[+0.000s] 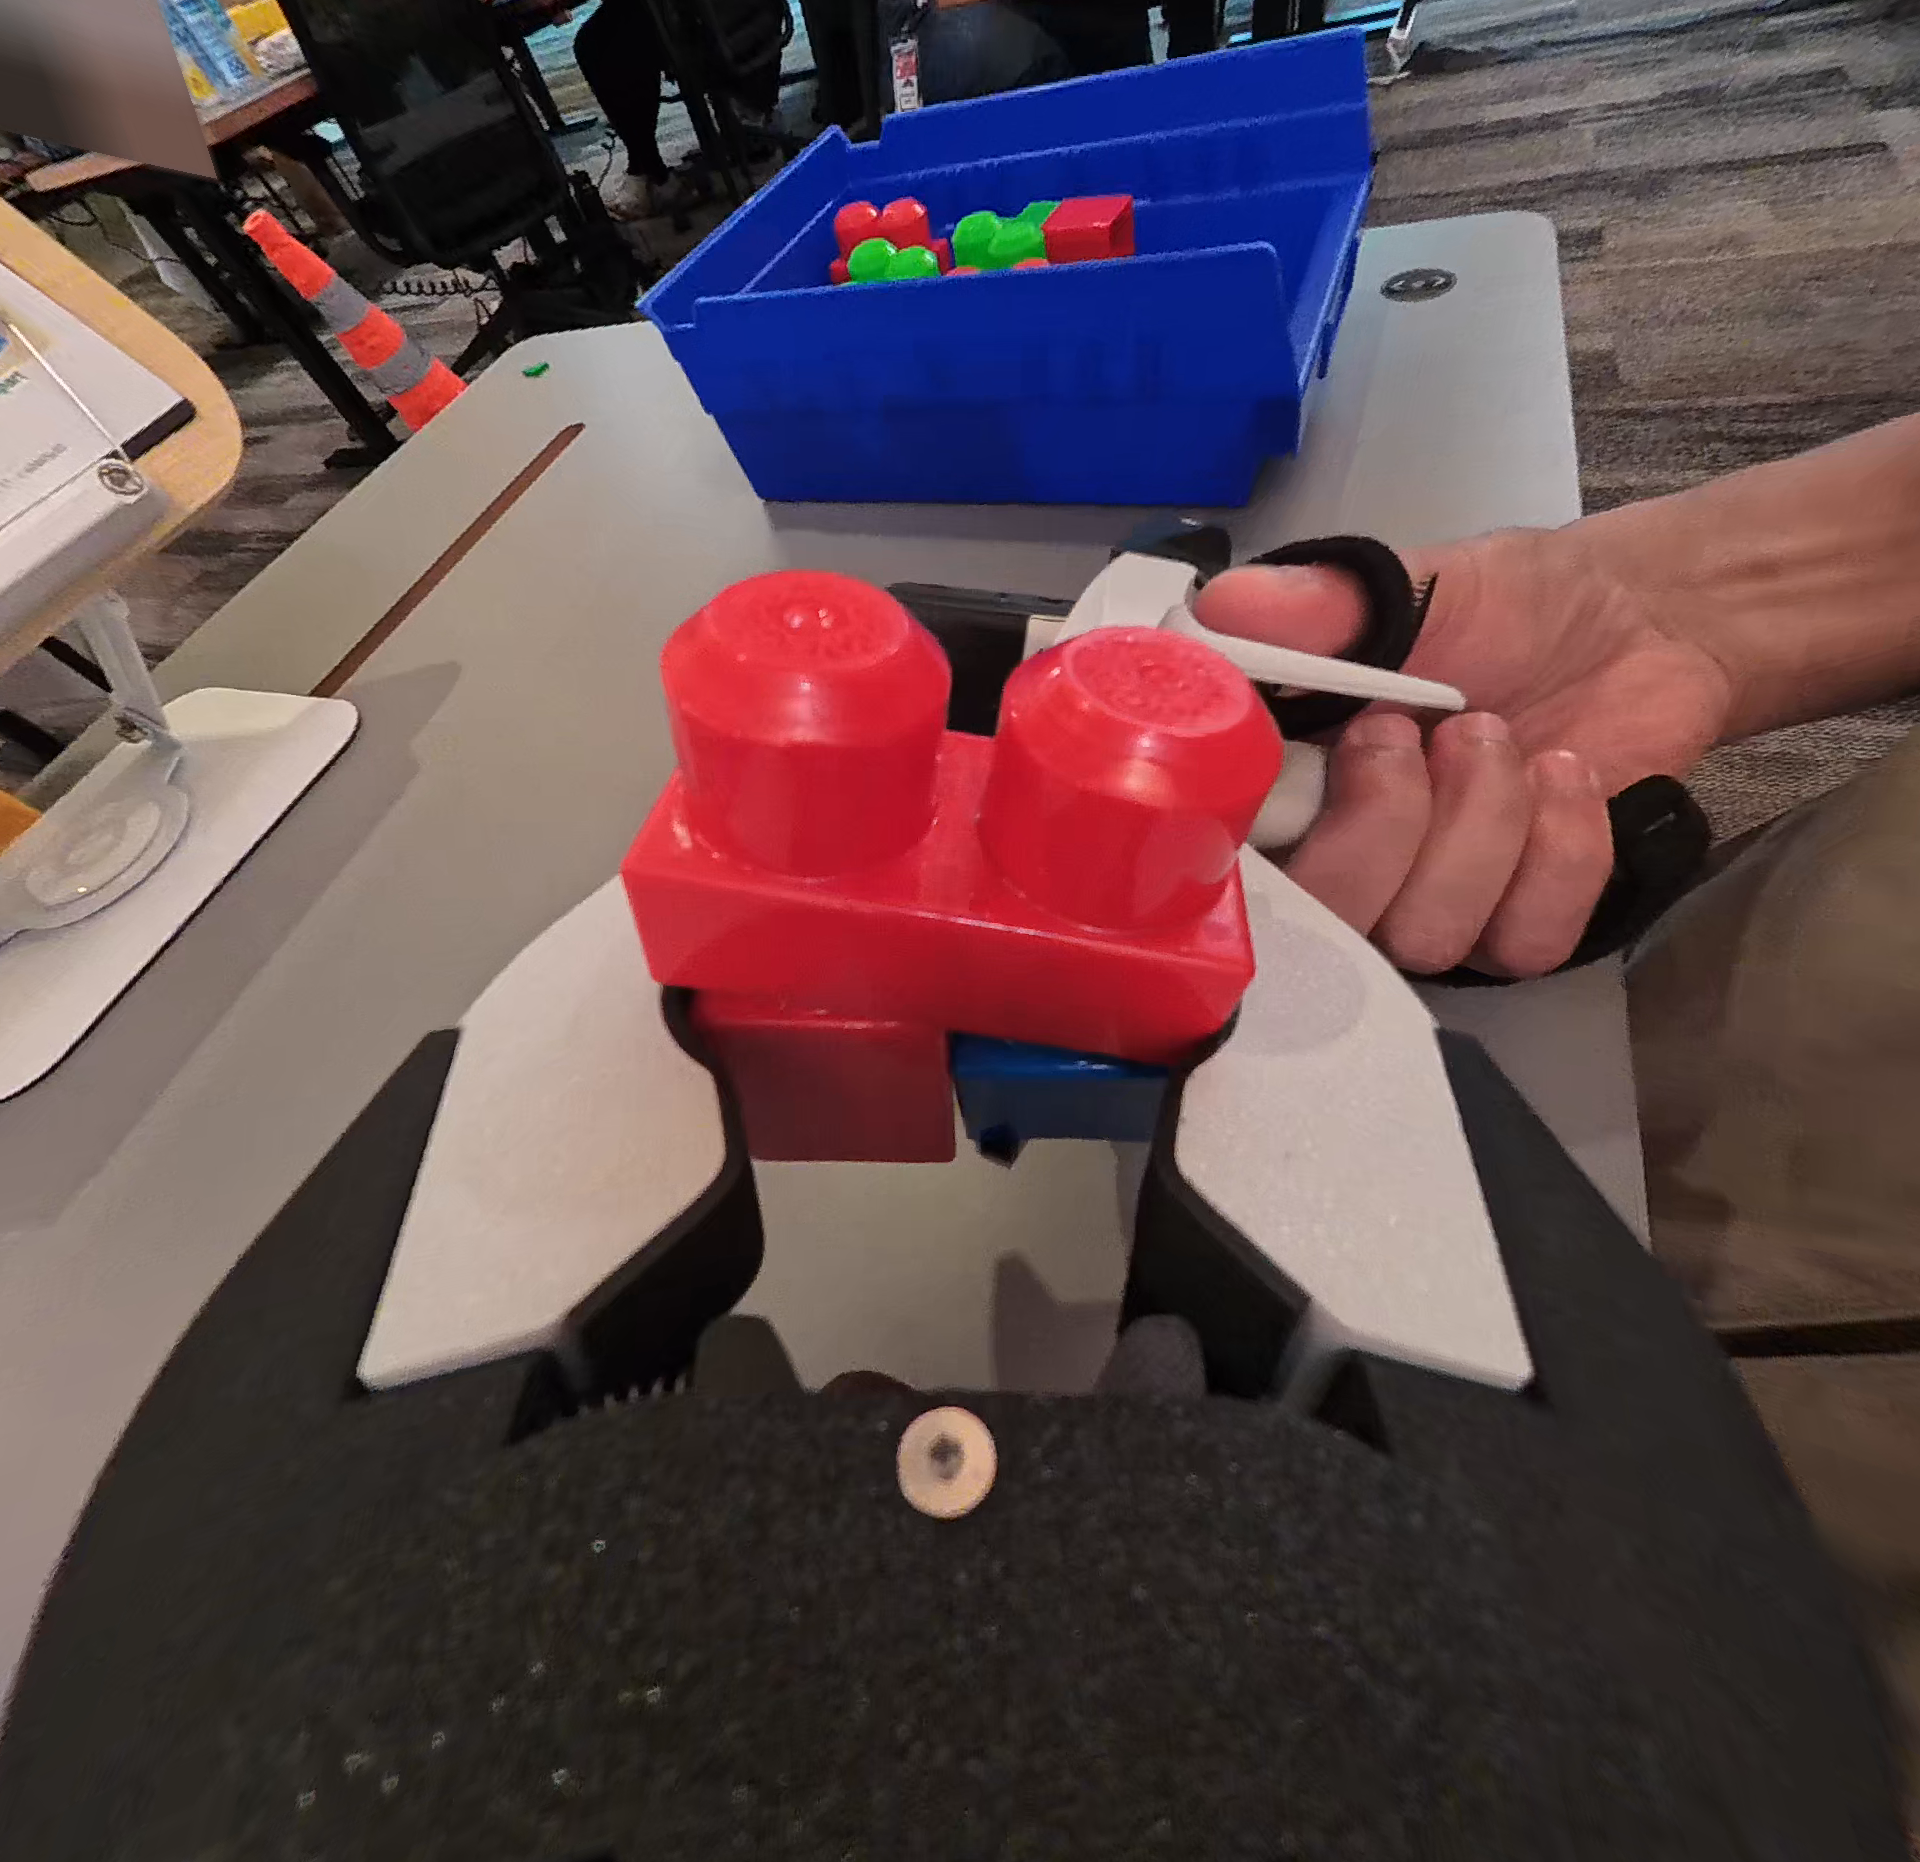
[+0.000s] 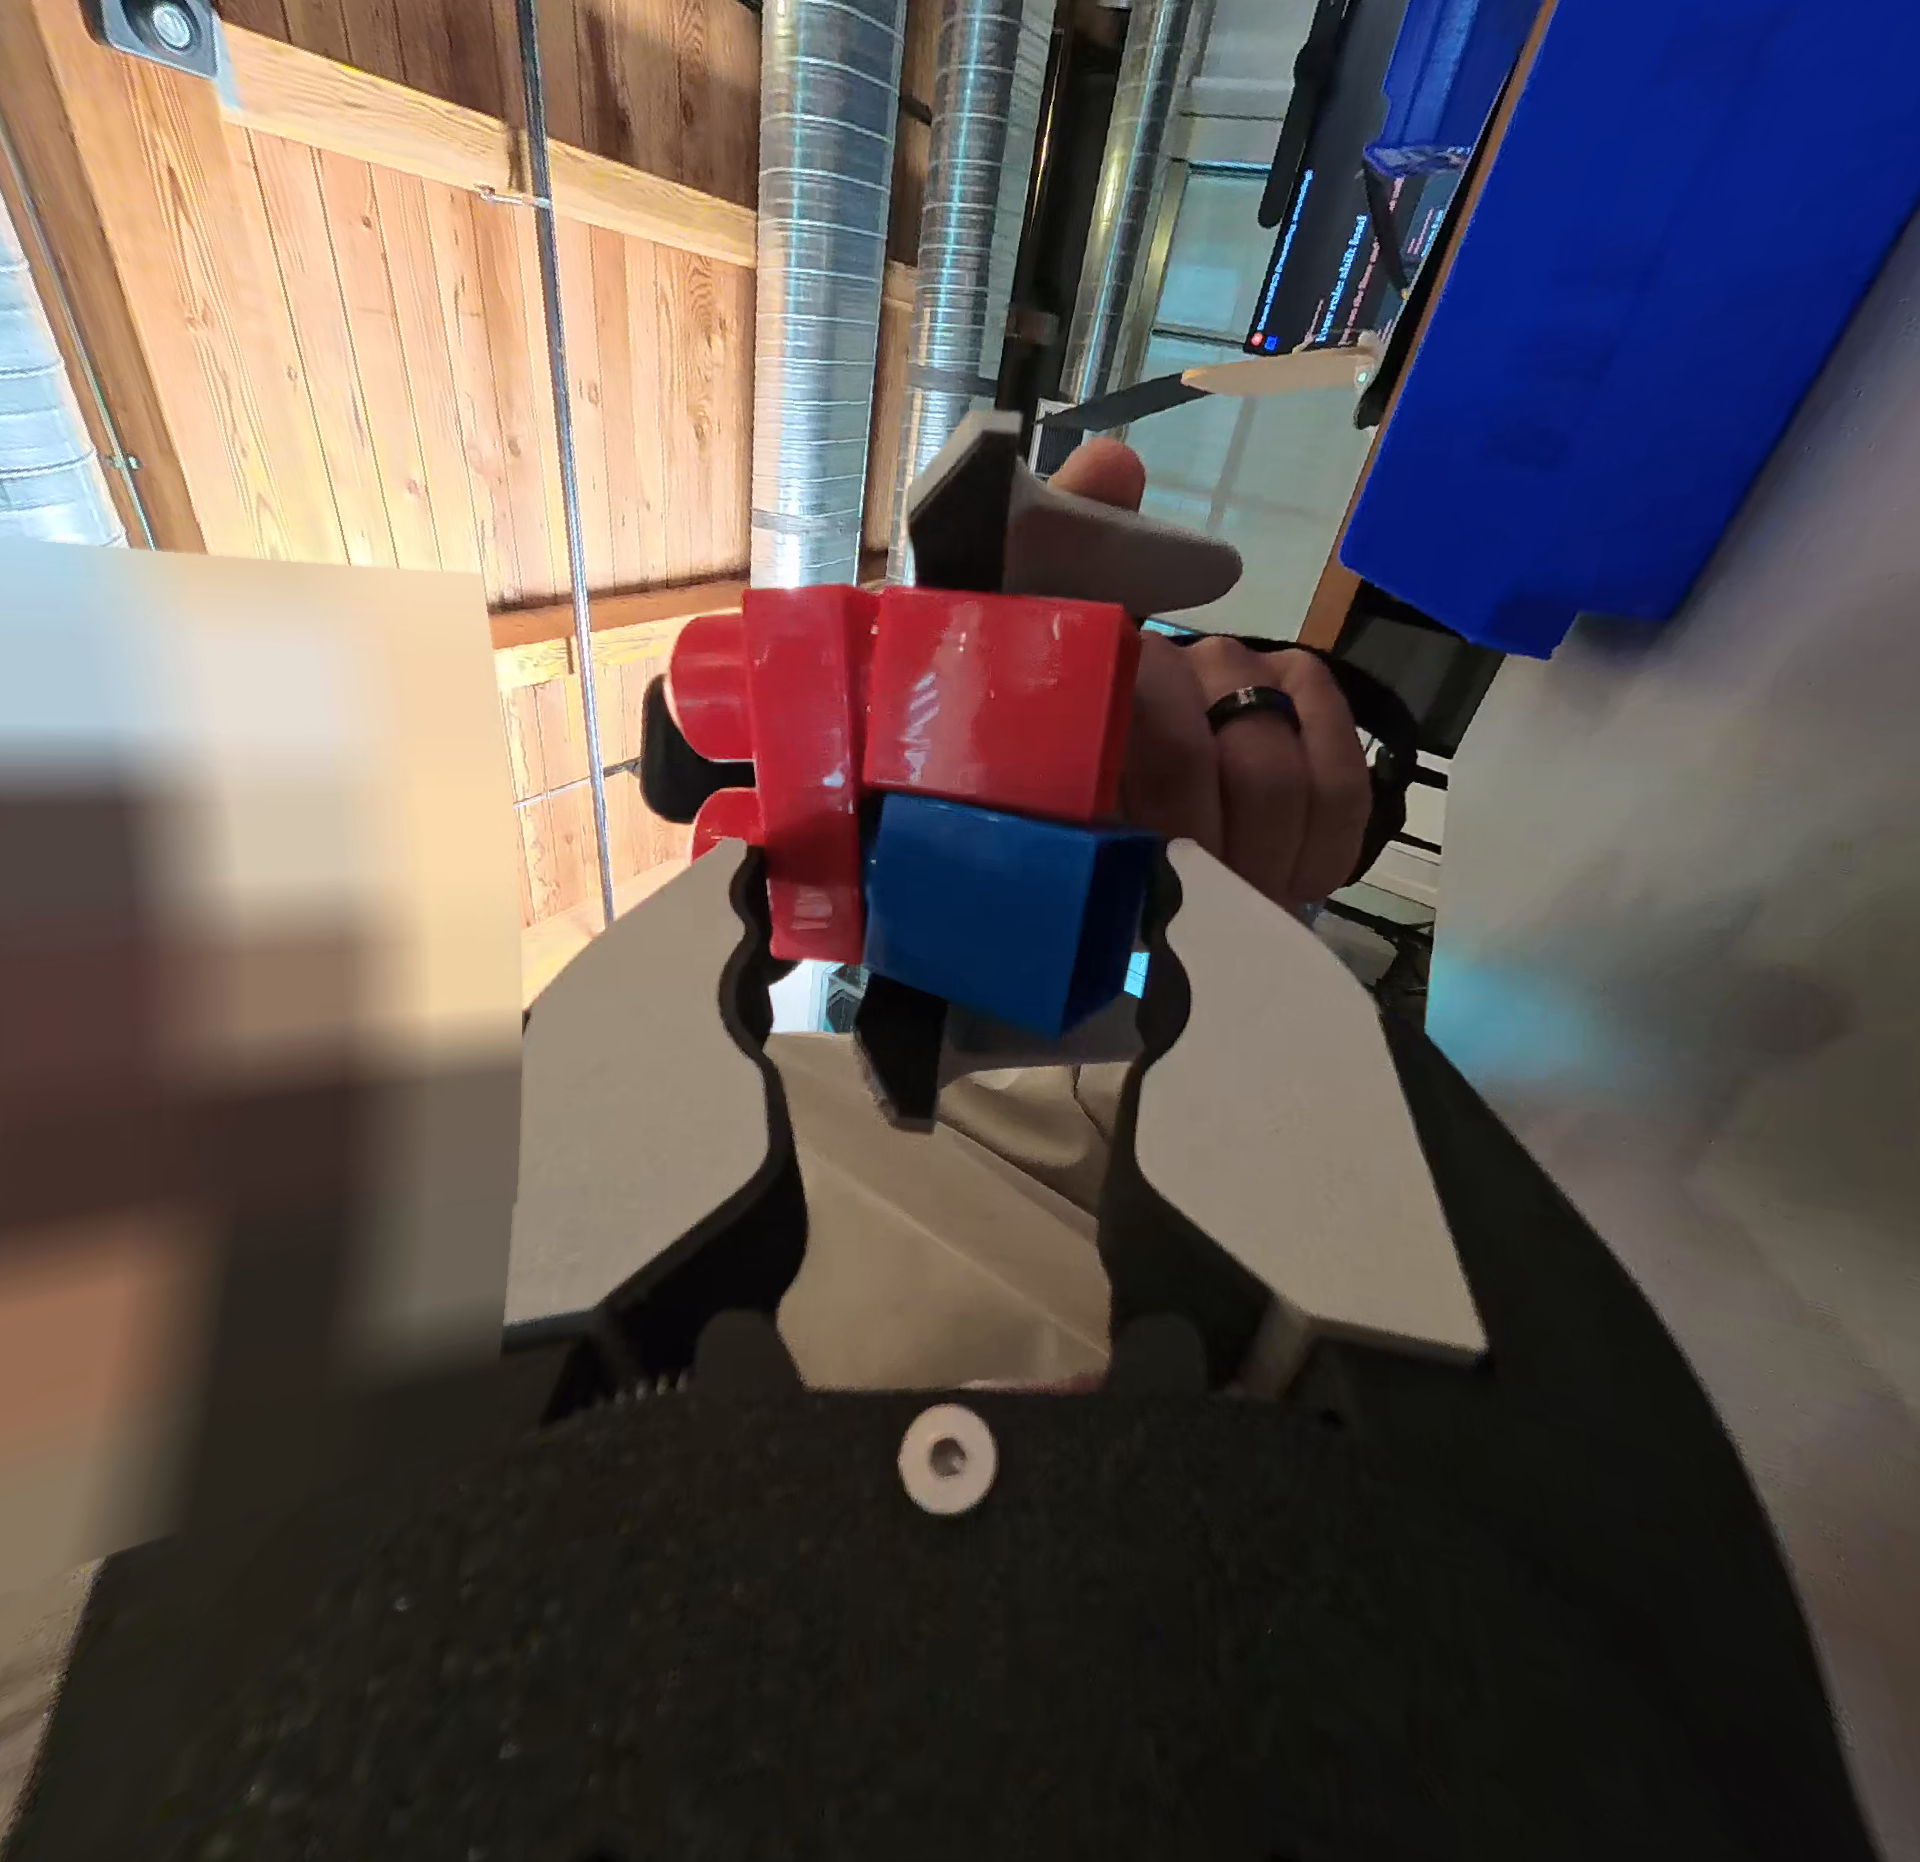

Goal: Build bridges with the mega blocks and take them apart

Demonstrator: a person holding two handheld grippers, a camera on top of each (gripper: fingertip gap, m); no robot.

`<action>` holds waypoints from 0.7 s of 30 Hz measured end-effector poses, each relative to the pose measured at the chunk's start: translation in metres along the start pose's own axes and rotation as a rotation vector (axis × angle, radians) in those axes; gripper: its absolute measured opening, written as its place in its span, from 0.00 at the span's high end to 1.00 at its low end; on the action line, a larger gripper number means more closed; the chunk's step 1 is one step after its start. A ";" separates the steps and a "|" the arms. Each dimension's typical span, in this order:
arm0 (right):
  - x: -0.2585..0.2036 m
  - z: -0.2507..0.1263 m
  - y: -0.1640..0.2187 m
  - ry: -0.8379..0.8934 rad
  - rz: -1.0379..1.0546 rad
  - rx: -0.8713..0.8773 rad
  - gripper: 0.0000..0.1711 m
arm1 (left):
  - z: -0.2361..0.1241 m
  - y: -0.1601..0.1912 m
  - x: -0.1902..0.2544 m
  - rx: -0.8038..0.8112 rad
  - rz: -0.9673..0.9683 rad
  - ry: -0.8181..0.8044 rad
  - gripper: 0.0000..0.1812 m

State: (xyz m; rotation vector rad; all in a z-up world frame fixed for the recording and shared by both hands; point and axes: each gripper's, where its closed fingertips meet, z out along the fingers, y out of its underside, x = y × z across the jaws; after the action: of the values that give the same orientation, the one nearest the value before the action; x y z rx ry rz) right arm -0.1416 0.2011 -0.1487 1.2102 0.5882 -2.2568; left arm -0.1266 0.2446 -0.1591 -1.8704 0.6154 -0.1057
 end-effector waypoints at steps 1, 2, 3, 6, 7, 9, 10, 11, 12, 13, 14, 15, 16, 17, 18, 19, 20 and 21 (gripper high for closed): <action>0.000 0.001 0.000 0.002 -0.003 -0.002 0.60 | 0.000 0.000 0.000 0.003 0.000 0.002 0.50; -0.001 0.001 0.000 0.004 -0.010 -0.006 0.60 | -0.001 -0.001 -0.001 0.008 0.003 0.003 0.50; -0.002 0.002 0.000 0.009 -0.025 -0.014 0.59 | -0.001 -0.002 -0.001 0.010 0.002 0.004 0.50; -0.007 0.000 -0.002 0.048 -0.092 -0.034 0.53 | -0.001 0.003 -0.005 -0.035 0.022 -0.021 0.50; -0.006 -0.003 -0.003 0.094 -0.133 -0.045 0.51 | -0.001 0.007 -0.009 -0.055 0.035 -0.045 0.50; -0.005 -0.009 -0.006 0.205 -0.240 -0.070 0.49 | -0.002 0.014 -0.012 -0.084 0.033 -0.060 0.50; -0.004 -0.014 -0.009 0.275 -0.298 -0.082 0.50 | -0.003 0.017 -0.015 -0.096 0.030 -0.077 0.50; -0.003 -0.019 -0.012 0.356 -0.362 -0.092 0.50 | -0.004 0.020 -0.017 -0.106 0.032 -0.091 0.50; -0.002 -0.023 -0.015 0.438 -0.430 -0.102 0.50 | -0.005 0.024 -0.017 -0.115 0.031 -0.098 0.50; -0.003 -0.027 -0.018 0.522 -0.510 -0.109 0.50 | -0.006 0.026 -0.018 -0.110 0.031 -0.111 0.50; -0.004 -0.032 -0.022 0.613 -0.609 -0.113 0.51 | -0.008 0.028 -0.019 -0.105 0.024 -0.116 0.50; -0.007 -0.036 -0.025 0.698 -0.715 -0.110 0.51 | -0.009 0.031 -0.019 -0.105 0.010 -0.120 0.50; -0.011 -0.039 -0.027 0.764 -0.807 -0.103 0.51 | -0.011 0.033 -0.020 -0.102 0.002 -0.133 0.50; -0.016 -0.042 -0.027 0.814 -0.890 -0.089 0.52 | -0.012 0.036 -0.022 -0.105 -0.004 -0.144 0.50; -0.020 -0.044 -0.027 0.858 -0.973 -0.068 0.52 | -0.014 0.038 -0.023 -0.108 -0.006 -0.159 0.50; -0.022 -0.047 -0.026 0.900 -1.044 -0.049 0.53 | -0.016 0.041 -0.026 -0.115 -0.006 -0.183 0.50; -0.023 -0.049 -0.023 0.935 -1.089 -0.039 0.53 | -0.017 0.044 -0.027 -0.119 -0.016 -0.192 0.50; -0.023 -0.049 -0.019 0.954 -1.106 -0.036 0.54 | -0.019 0.045 -0.027 -0.111 -0.028 -0.194 0.50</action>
State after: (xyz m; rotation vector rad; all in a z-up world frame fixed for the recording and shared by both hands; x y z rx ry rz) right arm -0.1114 0.2500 -0.1515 2.3168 2.0394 -2.1954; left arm -0.1725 0.2295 -0.1867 -1.9682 0.4698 0.0925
